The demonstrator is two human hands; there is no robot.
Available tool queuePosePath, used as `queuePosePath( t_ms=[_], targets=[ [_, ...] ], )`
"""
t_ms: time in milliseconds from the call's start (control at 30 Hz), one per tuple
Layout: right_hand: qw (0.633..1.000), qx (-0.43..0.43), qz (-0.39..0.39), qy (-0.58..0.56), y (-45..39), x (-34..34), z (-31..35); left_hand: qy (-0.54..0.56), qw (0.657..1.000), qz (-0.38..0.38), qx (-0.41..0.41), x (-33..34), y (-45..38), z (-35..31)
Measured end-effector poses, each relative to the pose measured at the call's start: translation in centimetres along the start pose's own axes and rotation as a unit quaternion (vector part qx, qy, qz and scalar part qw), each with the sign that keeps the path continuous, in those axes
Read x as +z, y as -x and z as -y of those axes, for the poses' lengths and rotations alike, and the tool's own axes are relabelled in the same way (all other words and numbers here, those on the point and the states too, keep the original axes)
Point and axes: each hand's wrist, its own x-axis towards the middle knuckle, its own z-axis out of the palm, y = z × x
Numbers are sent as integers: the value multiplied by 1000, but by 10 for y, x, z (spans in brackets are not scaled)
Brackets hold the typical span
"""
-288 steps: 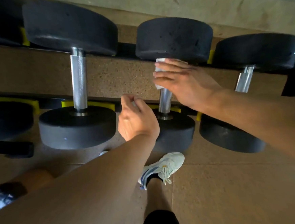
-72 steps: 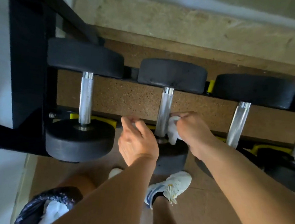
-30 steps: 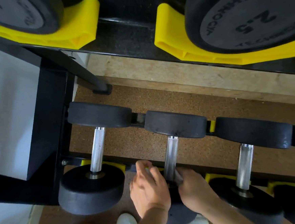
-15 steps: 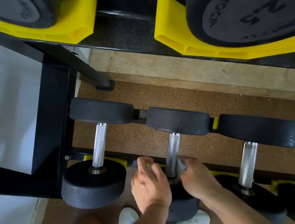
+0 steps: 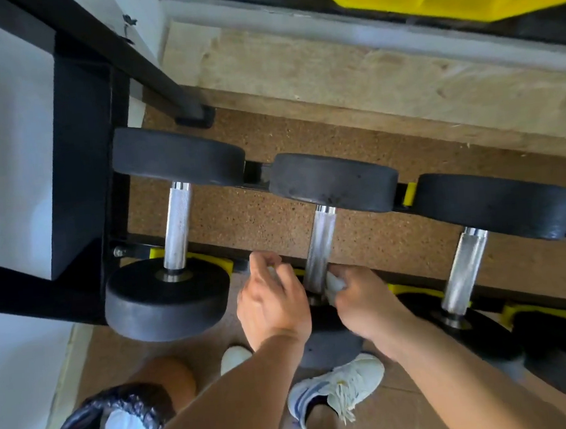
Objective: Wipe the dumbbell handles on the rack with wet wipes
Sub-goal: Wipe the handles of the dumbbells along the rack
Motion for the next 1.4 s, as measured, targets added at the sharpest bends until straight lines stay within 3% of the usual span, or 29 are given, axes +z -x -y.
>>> queuePosePath(
  t_ms=[67, 100, 133, 233, 333, 400, 433, 500, 567, 700, 733, 800, 900, 1000, 1067, 1133, 1200, 1267, 1333, 1400],
  targets=[
    [974, 74, -31, -212, -11, -13, 15, 4, 1000, 2, -3, 0, 0, 0],
    [947, 101, -82, -293, -19, -16, 25, 4, 1000, 4, -5, 0, 0, -1],
    [934, 101, -124, -320, -23, -18, 37, 4, 1000, 5, -6, 0, 0, -1],
    [981, -11, -146, -126, -15, -7, 44, -5, 1000, 5, 0, 0, 0, -2],
    [989, -72, -39, 122, 0, 3, 9, -9, 1000, -4, 2, 1, 0, 0],
    [978, -72, 27, 194, 4, 0, -10, -11, 1000, -10, 0, 2, 0, 0],
    [981, -75, 34, 175, 1, -6, -13, -12, 1000, -11, -2, 3, 0, 0],
    [999, -52, 10, 7, -6, -17, -5, -12, 1000, -8, -10, 3, 1, -1],
    [986, -55, -87, -130, -14, -21, 1, -12, 1000, -4, -13, 2, 1, -3],
    [960, -216, -157, -80, 0, -6, -6, -22, 1000, -4, -7, 2, 1, -2],
    [942, -275, -187, -36, 5, -2, -13, -23, 1000, -5, -7, 2, 1, -2],
    [873, -416, -253, 40, 7, -2, -27, -25, 1000, -6, -7, 1, 2, -2],
    [798, -541, -252, 84, -19, -18, -23, -23, 1000, -4, -13, 0, 4, -2],
    [776, -552, -172, 252, -44, -26, -10, -9, 1000, 1, -28, 0, 5, -3],
    [742, -554, -99, 365, -49, -23, -18, -7, 999, 3, -32, 0, 5, -4],
    [719, -572, -20, 395, -42, -22, -31, -6, 999, 2, -33, 0, 4, -5],
    [752, -550, 92, 351, -28, -25, -39, -6, 1000, 0, -30, 0, 4, -4],
    [821, -484, 154, 259, -16, -35, -39, -8, 1000, -2, -19, 0, 5, -2],
    [865, -470, 73, 160, -11, -42, -32, -1, 1000, -8, -10, 1, 4, 1],
    [851, -509, -79, 101, -13, -46, -17, 7, 1000, -13, -9, 1, 3, 1]
  ],
)
